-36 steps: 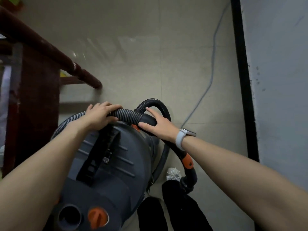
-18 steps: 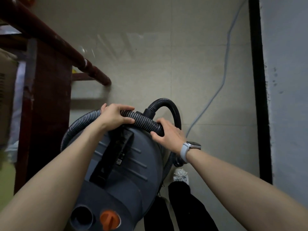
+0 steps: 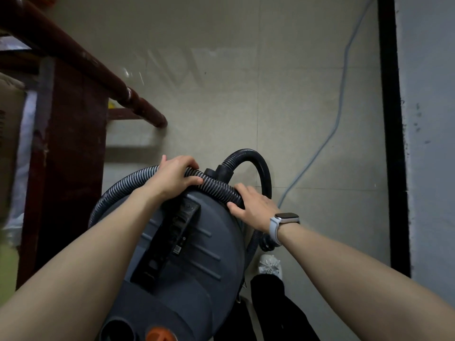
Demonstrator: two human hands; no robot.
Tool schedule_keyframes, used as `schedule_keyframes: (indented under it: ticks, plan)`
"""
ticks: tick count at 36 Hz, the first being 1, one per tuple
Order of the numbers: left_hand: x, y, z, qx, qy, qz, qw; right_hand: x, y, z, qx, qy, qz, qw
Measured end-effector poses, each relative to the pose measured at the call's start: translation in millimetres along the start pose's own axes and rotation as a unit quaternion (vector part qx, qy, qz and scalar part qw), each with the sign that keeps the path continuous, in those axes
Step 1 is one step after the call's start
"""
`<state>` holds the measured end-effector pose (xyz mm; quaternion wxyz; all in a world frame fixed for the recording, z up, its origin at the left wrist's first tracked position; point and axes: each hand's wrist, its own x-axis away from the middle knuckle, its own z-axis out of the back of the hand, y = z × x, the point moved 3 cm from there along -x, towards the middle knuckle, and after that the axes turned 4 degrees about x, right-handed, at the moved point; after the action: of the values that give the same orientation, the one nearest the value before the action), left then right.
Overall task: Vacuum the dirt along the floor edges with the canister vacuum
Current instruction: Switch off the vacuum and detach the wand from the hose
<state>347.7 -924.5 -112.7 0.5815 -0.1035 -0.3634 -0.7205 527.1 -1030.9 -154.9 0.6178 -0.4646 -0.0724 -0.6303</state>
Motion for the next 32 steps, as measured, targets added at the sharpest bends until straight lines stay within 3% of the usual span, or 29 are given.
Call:
schedule_keyframes:
  ticks: [8, 15, 21, 26, 32]
  plan:
    - [-5, -1, -3, -0.023, -0.017, 0.007, 1.000, -7, 1, 1, 0.038, -0.014, 0.008, 0.999]
    - [14, -2, -5, -0.043, 0.011, 0.077, 0.996, 3, -6, 3, 0.039, 0.000, 0.015, 0.999]
    - [44, -25, 12, 0.037, 0.086, 0.093, 0.991, 20, -40, 15, 0.077, 0.069, 0.137, 0.985]
    - [83, -85, 18, -0.028, 0.039, 0.197, 0.979, 11, -72, 10, 0.093, 0.006, 0.193, 0.977]
    - [91, -101, 6, 0.053, 0.032, 0.238, 0.969, 1, -83, 7, 0.009, -0.022, 0.144, 0.989]
